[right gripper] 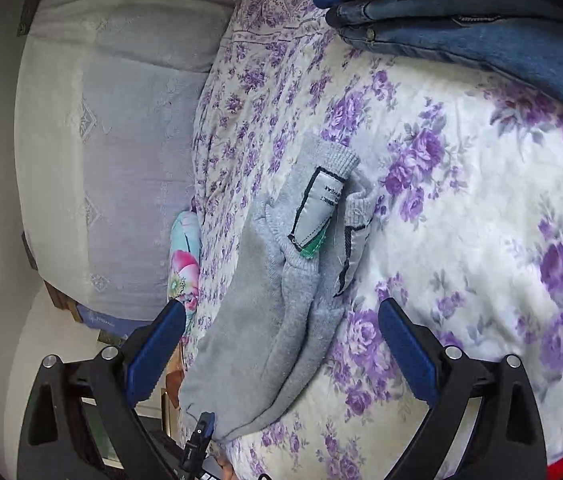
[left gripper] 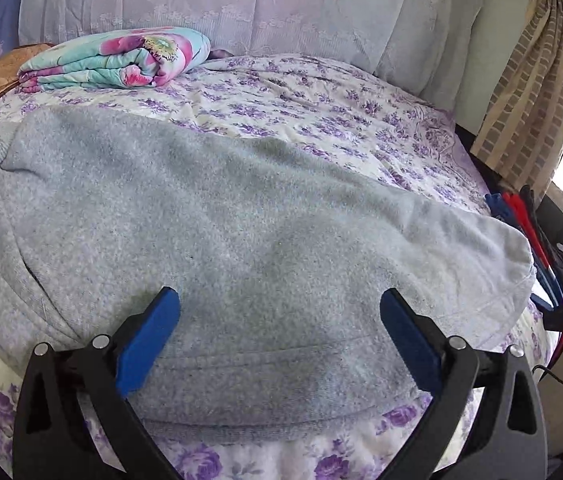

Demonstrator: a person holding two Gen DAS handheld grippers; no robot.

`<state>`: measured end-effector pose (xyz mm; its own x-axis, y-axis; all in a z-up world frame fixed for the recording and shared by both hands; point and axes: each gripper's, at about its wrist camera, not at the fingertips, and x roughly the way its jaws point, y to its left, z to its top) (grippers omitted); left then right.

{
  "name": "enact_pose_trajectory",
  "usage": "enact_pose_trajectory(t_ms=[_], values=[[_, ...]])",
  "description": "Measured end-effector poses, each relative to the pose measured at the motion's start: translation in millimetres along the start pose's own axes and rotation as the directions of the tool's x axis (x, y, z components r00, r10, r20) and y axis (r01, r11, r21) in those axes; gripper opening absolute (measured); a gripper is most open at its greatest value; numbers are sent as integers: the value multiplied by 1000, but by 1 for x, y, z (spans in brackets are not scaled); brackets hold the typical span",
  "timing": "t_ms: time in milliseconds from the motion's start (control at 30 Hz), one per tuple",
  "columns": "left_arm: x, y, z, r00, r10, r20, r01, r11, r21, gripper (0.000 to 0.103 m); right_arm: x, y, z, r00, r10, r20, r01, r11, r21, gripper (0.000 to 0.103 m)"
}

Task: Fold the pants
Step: 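Grasp the waistband with the right gripper and lift it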

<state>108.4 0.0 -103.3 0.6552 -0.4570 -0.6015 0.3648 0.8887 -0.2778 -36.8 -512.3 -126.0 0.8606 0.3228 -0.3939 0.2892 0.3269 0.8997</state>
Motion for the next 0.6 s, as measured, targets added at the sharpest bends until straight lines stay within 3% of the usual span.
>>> enact_pose_trajectory(t_ms=[200, 367, 467, 533, 600], values=[[0, 1, 0, 1000, -11, 5, 11, 1000, -5, 98, 6, -9, 21, 998, -12, 55, 3, 989, 151, 99], [-1, 2, 0, 1000, -12, 6, 12, 1000, -5, 98, 11, -6, 19, 991, -36, 130, 13, 985, 174, 100], [-1, 2, 0, 1000, -11, 5, 11, 1000, -4, 98, 18, 2, 20, 990, -94, 109, 82, 991, 107, 100], [-1, 2, 0, 1000, -11, 6, 11, 1000, -5, 98, 23, 8, 21, 982, -152, 114, 144, 987, 78, 90], [-1, 2, 0, 1000, -11, 6, 11, 1000, -4, 98, 25, 4, 27, 989, -101, 105, 93, 992, 79, 49]])
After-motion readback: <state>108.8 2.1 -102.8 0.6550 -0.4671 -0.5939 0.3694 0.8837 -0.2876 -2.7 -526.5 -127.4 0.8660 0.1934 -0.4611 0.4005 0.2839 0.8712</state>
